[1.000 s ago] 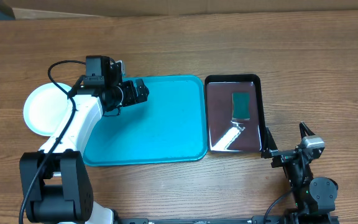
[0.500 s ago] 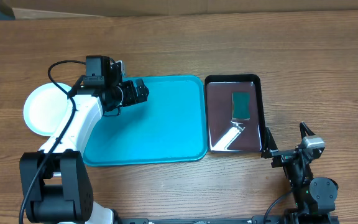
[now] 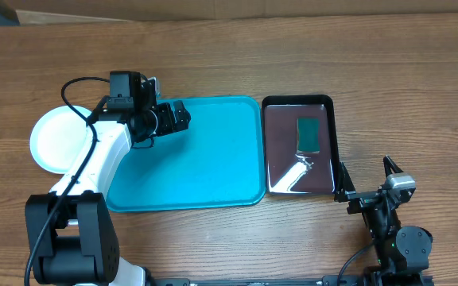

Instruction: Clean dirty plates on tray and stack at the side

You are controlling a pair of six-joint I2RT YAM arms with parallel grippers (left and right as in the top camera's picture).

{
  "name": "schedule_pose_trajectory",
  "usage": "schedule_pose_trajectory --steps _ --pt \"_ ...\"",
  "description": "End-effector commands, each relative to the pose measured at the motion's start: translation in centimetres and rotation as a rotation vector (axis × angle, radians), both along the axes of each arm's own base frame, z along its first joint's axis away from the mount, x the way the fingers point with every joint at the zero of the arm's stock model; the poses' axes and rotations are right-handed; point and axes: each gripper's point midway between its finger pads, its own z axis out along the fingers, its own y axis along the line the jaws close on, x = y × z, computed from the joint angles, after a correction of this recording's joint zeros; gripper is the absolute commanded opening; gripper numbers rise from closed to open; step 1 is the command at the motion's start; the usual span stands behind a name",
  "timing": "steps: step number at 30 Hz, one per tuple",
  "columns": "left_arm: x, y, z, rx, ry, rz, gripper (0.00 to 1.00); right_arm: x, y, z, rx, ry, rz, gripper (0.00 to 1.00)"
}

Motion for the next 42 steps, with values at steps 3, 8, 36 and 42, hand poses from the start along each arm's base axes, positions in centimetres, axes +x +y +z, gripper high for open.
schedule_pose_trajectory --steps 3,8,36,42 --pt "0.5 -0.1 0.4 0.011 -0.019 -0.013 1.00 0.0 -0.2 -0.2 -0.001 -0.005 -0.011 1.00" --pt "0.5 -0.1 0.4 0.011 -0.019 -0.013 1.00 0.0 -0.2 -0.1 -0.001 -0.005 -0.011 1.00" --pt "-3.1 0.1 19.8 0.023 -0.536 -0.007 1.00 0.0 -0.2 -0.1 -0.001 -0.005 -0.011 1.00" --pt "-8.1 3.6 26.6 0.198 -0.777 0.121 1.00 0.0 -0.2 -0.1 -0.001 -0.005 -0.011 1.00"
